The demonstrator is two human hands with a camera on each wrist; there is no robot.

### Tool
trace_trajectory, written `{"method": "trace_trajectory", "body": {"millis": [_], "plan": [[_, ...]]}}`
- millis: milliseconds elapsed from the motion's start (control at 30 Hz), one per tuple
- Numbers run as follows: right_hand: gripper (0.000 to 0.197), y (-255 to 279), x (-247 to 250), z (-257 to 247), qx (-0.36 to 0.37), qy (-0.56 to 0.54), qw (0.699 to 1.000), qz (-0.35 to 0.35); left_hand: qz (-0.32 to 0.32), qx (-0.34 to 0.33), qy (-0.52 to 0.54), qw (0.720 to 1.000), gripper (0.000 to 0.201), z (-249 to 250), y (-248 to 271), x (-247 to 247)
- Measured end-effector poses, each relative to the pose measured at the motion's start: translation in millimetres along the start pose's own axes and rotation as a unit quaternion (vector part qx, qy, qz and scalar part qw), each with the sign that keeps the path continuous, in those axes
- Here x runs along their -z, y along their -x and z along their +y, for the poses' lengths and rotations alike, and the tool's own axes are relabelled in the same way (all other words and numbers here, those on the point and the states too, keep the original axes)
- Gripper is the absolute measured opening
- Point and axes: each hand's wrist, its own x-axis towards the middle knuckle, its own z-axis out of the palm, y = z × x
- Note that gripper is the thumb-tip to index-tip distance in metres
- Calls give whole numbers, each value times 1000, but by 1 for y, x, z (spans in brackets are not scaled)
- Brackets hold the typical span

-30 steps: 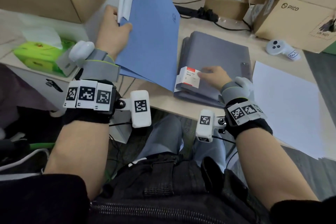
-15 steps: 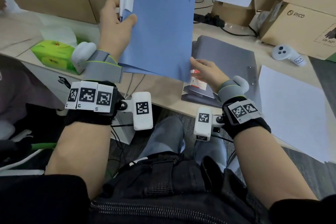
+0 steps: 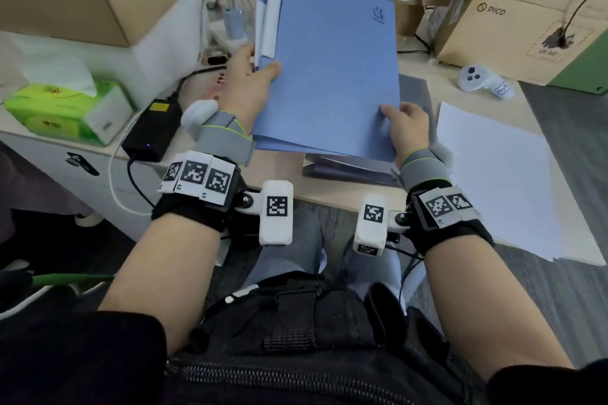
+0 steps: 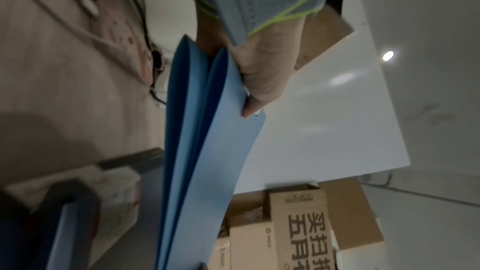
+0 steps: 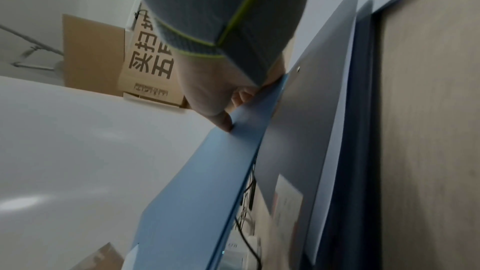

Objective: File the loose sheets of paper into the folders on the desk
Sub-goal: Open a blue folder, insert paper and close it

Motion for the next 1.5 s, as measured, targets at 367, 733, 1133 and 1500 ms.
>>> {"method": "trace_trajectory", "body": {"millis": [367,733,1133,1500], "plan": [[50,-22,82,36,-71,84,991,76,-74,99,-67,990,33,-60,-17,-88],[46,-47,104,50,-101,135,985,36,-77,110,-353,926,49,-76,-25,-113],[47,-49,111,34,-43,69,995,59,-98,63,-433,894,21,-72,-41,-116],[57,-40,125,41,-37,93,995,22,-117,136,-413,893,32,-62,-38,-113]]}}
